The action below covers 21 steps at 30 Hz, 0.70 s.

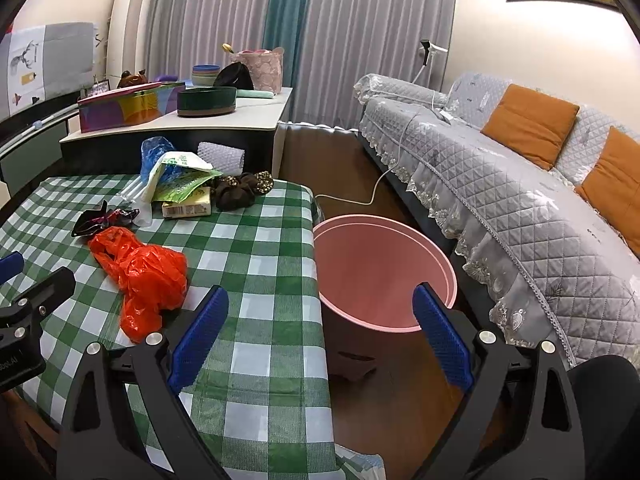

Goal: Collect trash

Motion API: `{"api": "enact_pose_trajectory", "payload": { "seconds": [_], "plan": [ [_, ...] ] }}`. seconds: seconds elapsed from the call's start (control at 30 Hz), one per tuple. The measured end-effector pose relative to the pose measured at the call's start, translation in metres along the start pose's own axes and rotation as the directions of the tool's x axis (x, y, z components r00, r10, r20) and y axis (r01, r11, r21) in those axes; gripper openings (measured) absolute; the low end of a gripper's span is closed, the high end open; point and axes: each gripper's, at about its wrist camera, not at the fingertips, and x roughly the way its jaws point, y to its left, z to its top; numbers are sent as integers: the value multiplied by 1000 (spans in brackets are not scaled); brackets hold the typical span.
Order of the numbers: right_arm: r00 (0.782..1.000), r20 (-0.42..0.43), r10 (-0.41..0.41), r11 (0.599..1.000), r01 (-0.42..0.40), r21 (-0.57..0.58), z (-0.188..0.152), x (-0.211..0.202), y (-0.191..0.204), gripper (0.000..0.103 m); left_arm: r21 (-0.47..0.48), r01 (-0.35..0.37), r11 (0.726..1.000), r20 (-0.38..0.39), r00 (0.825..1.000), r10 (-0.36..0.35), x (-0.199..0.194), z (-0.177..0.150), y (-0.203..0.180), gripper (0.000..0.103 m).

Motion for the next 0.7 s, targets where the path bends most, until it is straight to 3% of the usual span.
{"api": "enact_pose_trajectory", "payload": {
  "seconds": [0.7],
  "plan": [
    [1000,2,-2,1000,2,0,-1,0,1,91,5,3,1000,-5,1000,-3,-1,1,0,94]
  ]
}}
